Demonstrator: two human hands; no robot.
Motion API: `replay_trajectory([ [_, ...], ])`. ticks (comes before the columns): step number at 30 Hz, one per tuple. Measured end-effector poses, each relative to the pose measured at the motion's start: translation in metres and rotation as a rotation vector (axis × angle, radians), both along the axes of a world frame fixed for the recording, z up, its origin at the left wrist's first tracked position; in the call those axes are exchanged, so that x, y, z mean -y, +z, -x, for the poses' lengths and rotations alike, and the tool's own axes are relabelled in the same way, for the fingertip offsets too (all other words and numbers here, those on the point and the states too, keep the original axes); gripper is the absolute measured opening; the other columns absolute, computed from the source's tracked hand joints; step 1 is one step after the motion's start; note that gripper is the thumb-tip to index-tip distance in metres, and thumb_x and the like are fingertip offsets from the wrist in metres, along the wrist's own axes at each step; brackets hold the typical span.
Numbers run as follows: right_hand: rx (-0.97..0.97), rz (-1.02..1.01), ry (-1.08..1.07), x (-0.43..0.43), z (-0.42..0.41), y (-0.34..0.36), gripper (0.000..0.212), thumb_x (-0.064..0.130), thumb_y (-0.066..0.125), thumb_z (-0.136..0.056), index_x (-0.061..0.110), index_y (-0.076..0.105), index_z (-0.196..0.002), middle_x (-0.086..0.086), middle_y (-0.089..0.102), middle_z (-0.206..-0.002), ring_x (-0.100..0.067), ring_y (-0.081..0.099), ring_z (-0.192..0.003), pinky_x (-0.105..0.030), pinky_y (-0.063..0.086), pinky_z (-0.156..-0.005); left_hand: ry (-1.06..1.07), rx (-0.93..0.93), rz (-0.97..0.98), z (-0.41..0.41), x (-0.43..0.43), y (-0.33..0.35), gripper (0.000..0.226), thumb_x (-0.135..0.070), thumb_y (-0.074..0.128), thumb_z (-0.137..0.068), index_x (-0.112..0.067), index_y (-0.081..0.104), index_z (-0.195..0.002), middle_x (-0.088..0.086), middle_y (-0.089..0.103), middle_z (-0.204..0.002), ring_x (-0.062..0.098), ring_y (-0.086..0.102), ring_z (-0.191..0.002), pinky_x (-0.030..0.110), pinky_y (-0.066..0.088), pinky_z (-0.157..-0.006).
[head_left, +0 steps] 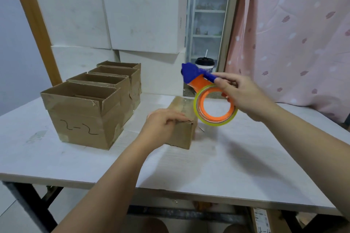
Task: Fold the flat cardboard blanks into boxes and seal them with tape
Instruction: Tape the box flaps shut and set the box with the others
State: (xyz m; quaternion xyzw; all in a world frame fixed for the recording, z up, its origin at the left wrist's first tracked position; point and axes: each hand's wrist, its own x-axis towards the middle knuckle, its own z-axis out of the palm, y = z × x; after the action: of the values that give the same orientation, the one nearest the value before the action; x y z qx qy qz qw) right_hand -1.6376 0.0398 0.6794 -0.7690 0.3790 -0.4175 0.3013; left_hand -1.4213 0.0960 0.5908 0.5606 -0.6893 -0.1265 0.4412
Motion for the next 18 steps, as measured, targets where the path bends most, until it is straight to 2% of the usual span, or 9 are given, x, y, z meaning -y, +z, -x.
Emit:
replay_trajectory([
  [1,-0.051,0.084,-0.006,0.0,-0.006,0.001,0.016,0.043,0.058,-0.091,0.044,0.062,-0.106,0.02,0.066,-0.09,0.004,0.062,-0.081,-0.019,0.049,-0.075,-0.008,-0.173,-0.074,0.001,-0.002,0.001,0.04,-0.001,0.049,-0.09,-0.032,0.074,-0.091,-0.01,0.067,-0.11,0.01,0.057,-0.108,0.018,0.041,-0.091],
  [3,-0.121,0.189,-0.042,-0.004,-0.017,0.0,0.029,0.044,0.06,-0.089,0.042,0.061,-0.118,0.02,0.064,-0.102,0.0,0.06,-0.095,-0.024,0.047,-0.084,-0.02,-0.319,-0.14,0.004,-0.005,0.004,0.026,-0.018,0.051,-0.095,-0.036,0.07,-0.097,-0.013,0.068,-0.105,0.005,0.058,-0.104,0.02,0.045,-0.088],
  [6,-0.236,0.311,-0.104,-0.009,-0.029,-0.005,0.042,0.048,0.06,-0.087,0.037,0.058,-0.128,0.019,0.055,-0.101,-0.003,0.049,-0.095,-0.012,0.037,-0.08,-0.079,-0.499,-0.115,0.013,-0.008,0.007,0.022,-0.034,0.052,-0.095,-0.029,0.066,-0.111,-0.012,0.07,-0.104,0.002,0.062,-0.099,0.022,0.048,-0.087],
  [8,-0.291,0.359,-0.112,-0.012,-0.034,-0.01,0.045,0.047,0.061,-0.087,0.036,0.057,-0.13,0.012,0.053,-0.103,-0.001,0.043,-0.094,-0.004,0.03,-0.077,-0.041,-0.648,-0.118,0.02,-0.008,0.009,0.036,-0.045,0.06,-0.087,-0.024,0.064,-0.116,-0.006,0.07,-0.108,0.008,0.063,-0.103,0.032,0.048,-0.094],
  [9,-0.298,0.372,-0.116,-0.012,-0.036,-0.011,0.045,0.047,0.061,-0.086,0.036,0.056,-0.13,0.01,0.052,-0.106,0.0,0.041,-0.094,-0.002,0.028,-0.077,0.019,-0.696,-0.122,0.023,-0.007,0.01,0.043,-0.053,0.061,-0.079,-0.026,0.065,-0.113,-0.007,0.07,-0.105,0.011,0.063,-0.102,0.039,0.046,-0.098],
  [11,-0.299,0.389,-0.115,-0.014,-0.04,-0.013,0.046,0.048,0.062,-0.085,0.037,0.056,-0.13,0.009,0.048,-0.108,0.003,0.039,-0.094,0.001,0.028,-0.077,0.178,-0.729,-0.118,0.029,-0.004,0.013,0.045,-0.065,0.057,-0.07,-0.029,0.068,-0.095,-0.016,0.07,-0.083,0.011,0.064,-0.092,0.049,0.041,-0.1],
  [14,-0.311,0.397,-0.104,-0.011,-0.041,-0.013,0.048,0.047,0.063,-0.084,0.036,0.056,-0.13,0.009,0.046,-0.109,0.003,0.039,-0.095,0.001,0.028,-0.078,0.4,-0.644,-0.129,0.043,-0.001,0.019,0.044,-0.071,0.048,-0.079,-0.03,0.061,-0.066,-0.023,0.056,-0.053,0.008,0.055,-0.073,0.048,0.036,-0.099],
  [16,-0.329,0.407,-0.071,-0.009,-0.039,-0.01,0.048,0.044,0.065,-0.084,0.034,0.057,-0.131,0.008,0.047,-0.11,0.002,0.04,-0.096,0.002,0.027,-0.08,0.46,-0.651,-0.12,0.051,0.0,0.022,0.049,-0.07,0.041,-0.083,-0.029,0.058,-0.061,-0.021,0.054,-0.05,0.006,0.053,-0.072,0.043,0.03,-0.095],
  [18,-0.358,0.417,-0.01,-0.007,-0.037,-0.006,0.047,0.042,0.066,-0.084,0.035,0.057,-0.13,0.009,0.048,-0.112,0.001,0.042,-0.099,0.002,0.027,-0.082,0.495,-0.75,-0.109,0.053,0.002,0.027,0.046,-0.062,0.042,-0.087,-0.026,0.054,-0.062,-0.015,0.055,-0.053,0.009,0.055,-0.075,0.043,0.028,-0.092],
])
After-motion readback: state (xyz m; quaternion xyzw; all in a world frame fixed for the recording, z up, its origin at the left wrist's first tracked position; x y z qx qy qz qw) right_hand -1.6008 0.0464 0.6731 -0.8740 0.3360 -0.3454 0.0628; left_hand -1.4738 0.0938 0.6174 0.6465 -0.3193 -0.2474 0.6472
